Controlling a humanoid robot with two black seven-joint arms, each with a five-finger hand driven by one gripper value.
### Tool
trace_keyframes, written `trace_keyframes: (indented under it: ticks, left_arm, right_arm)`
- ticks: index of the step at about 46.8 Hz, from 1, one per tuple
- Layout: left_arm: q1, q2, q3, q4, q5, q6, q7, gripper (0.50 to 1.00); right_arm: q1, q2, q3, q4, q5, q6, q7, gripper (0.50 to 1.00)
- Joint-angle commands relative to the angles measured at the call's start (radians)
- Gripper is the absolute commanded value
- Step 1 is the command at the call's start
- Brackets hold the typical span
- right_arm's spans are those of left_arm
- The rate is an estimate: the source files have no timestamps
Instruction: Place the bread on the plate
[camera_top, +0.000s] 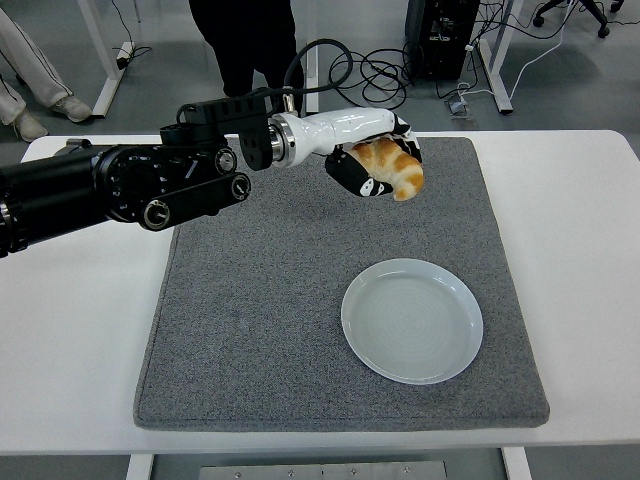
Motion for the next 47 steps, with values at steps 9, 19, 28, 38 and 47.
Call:
trace_keyframes:
  ticks: [9,19,28,38,47]
  left_arm:
    - [0.003,-0.071,0.005,0.000,0.007,0.004,0.012,0.500]
    - [0.023,-0.071,0.044,-0.004,0.068,0.043,0.011,0.500]
    - [0.077,-0.071,0.045,-0.017,0.088,0.108,-0.001,0.500]
    - [0.105,-0.071,0.045,-0.076,0.088,0.131,-0.003,0.500]
    - [0.131,-0.071,0.045,-0.149,0.088,0.131,-0.003,0.500]
  right_arm:
    - [0.000,0.000,0.001,0.000,0.000,0.001,0.000,1.000]
    - [-0.001,0.000,-0.001,0.000,0.000,0.001,0.000,1.000]
    - [0.000,0.000,-0.001,0.000,0.000,0.000,0.000,1.000]
    - [0.000,0.000,0.001,0.000,0.000,0.001,0.000,1.000]
    - [0.000,0.000,-0.001,0.000,0.000,0.000,0.000,1.000]
